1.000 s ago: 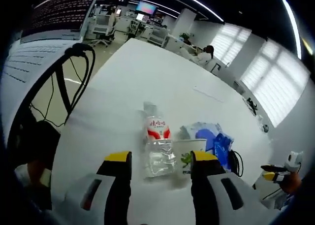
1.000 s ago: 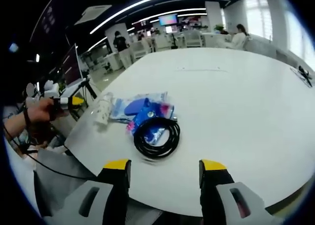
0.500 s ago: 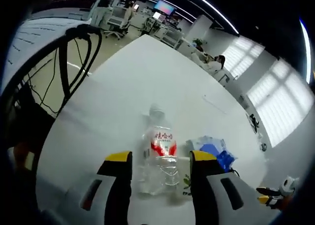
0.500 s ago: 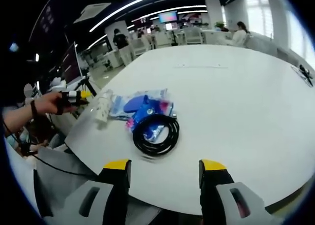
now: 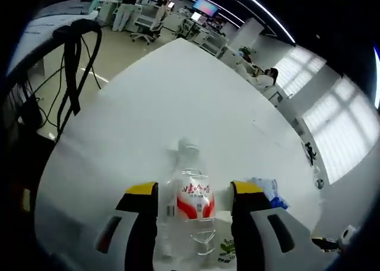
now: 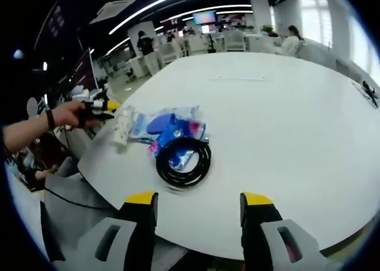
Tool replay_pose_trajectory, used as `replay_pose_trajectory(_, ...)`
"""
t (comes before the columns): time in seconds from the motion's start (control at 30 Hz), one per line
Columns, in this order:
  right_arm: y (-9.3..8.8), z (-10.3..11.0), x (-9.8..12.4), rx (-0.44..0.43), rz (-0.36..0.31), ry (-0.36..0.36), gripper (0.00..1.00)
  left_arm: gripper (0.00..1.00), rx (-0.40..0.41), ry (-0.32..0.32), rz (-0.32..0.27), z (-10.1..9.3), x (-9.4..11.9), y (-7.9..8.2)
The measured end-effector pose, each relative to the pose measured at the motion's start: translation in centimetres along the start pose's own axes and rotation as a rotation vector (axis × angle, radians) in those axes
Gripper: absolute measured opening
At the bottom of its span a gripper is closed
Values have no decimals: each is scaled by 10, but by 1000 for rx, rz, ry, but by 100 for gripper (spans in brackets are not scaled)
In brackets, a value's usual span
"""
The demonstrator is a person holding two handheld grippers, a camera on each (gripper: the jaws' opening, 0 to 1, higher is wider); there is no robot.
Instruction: Arrange the tabletop items into an orderly group along one side of the table until the central work area is clear of visible clutter.
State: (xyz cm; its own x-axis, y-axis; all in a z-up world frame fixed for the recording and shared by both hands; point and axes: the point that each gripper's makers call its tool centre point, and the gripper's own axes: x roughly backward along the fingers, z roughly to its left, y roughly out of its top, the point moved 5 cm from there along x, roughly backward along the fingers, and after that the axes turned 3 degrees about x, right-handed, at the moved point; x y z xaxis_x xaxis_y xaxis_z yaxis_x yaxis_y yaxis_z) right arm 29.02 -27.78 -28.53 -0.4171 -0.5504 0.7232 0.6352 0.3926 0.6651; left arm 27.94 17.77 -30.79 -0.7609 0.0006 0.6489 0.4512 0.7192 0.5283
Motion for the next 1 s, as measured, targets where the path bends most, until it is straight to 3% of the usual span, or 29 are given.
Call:
replay_pose_trajectory(0.4,0,-5,4,-3,16,-14,57,51,-155,60,82,-8,-24,-5)
replay_pose_trajectory(0.47,1,-5,3,3,19,-18,57,50,-293,96,117,-5,-28,-7)
replay_pose_trajectory(0.53,2,-4,2,14,24,-18,57,52,-359,94,154,-7,-32,-11)
replay_pose_trajectory(0.7,1,-2,-2,7,26,-13,57,42,-377,104,159,6,-49,-3)
replay_pose_trajectory(0.83,1,1,-3,4,25,-10,57,40,-354,94,165,6,-44,-4)
replay_pose_trajectory(1.0,0,1,-3,-1,28,-10,57,36,-395,110,164,15,-44,1)
